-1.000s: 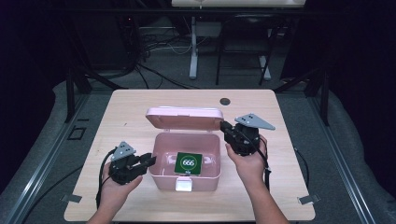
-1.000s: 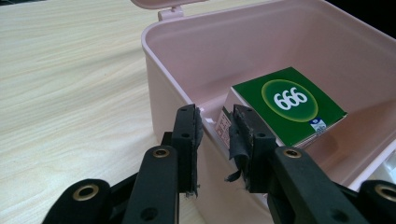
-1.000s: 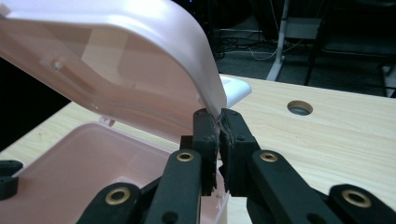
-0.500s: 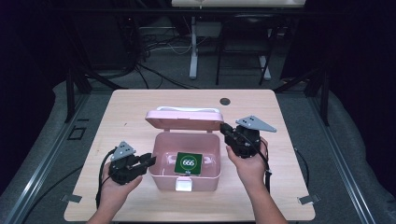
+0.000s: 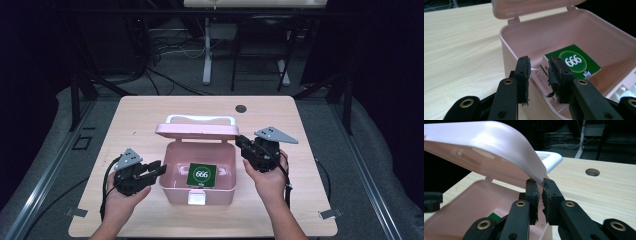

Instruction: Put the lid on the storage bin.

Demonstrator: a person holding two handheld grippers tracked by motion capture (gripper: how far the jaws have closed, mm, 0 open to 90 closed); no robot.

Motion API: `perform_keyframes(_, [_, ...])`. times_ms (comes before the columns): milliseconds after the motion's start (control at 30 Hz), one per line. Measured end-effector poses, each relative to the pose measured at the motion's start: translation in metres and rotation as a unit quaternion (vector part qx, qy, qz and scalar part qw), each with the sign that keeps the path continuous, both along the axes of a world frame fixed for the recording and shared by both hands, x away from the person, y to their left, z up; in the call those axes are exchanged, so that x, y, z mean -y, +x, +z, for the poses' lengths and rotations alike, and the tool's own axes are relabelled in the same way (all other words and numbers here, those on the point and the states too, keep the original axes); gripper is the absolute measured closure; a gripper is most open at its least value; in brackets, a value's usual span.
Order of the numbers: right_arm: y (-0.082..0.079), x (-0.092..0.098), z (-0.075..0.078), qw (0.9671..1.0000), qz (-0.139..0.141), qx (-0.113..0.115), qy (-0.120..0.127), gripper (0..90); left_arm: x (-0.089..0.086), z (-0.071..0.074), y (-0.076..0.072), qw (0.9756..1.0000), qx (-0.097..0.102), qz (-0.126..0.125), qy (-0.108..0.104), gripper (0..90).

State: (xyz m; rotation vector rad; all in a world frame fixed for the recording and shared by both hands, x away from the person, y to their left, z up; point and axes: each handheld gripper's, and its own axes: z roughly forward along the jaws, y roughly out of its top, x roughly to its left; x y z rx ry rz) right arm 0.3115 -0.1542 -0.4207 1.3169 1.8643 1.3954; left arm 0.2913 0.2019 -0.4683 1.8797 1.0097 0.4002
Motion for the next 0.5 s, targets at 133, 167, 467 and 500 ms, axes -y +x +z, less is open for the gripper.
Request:
perform_keyframes(133, [-0.001, 0.001, -0.002, 1.0000, 0.005, -0.004, 0.002, 82.4, -0.005, 0.014, 0.001, 0.9998, 0.015, 0.006, -0.010, 67.7])
perform_keyframes(167, [-0.001, 0.001, -0.002, 1.0000, 0.005, -0.004, 0.002, 82.4, -0.006, 0.018, 0.001, 0.9998, 0.017, 0.009, -0.011, 67.5])
perform_keyframes(467, [-0.003, 0.001, -0.003, 0.9999, 0.009, -0.007, 0.001, 81.3, -0.005, 0.042, 0.003, 0.9991, 0.041, 0.010, -0.009, 67.1])
perform_keyframes(500, [-0.003, 0.001, -0.003, 0.9999, 0.010, -0.007, 0.001, 81.1, -0.005, 0.042, 0.003, 0.9991, 0.041, 0.010, -0.009, 67.3])
